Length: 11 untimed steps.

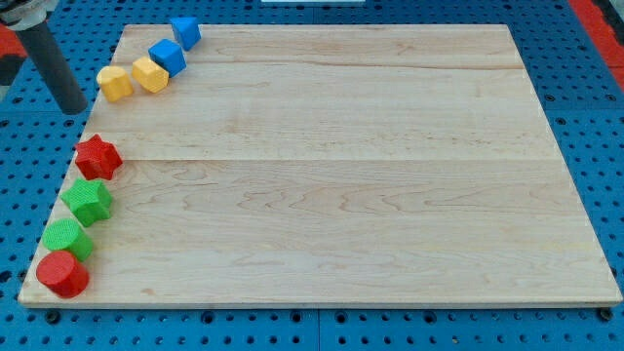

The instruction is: Push the blue cube with the yellow hexagon

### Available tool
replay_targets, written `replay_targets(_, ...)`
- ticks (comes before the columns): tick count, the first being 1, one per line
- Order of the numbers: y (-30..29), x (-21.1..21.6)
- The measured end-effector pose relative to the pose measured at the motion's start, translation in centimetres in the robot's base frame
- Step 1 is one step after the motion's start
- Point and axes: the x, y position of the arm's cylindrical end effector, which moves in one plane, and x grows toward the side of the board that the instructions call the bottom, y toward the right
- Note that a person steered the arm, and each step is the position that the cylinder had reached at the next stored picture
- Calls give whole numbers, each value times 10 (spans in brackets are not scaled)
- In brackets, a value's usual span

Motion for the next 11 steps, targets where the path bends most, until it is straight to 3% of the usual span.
replay_targets(3, 52, -53)
replay_targets(5, 42, -63)
replay_targets(7, 57, -108)
replay_targets(9, 159, -111)
replay_targets(11, 95, -140)
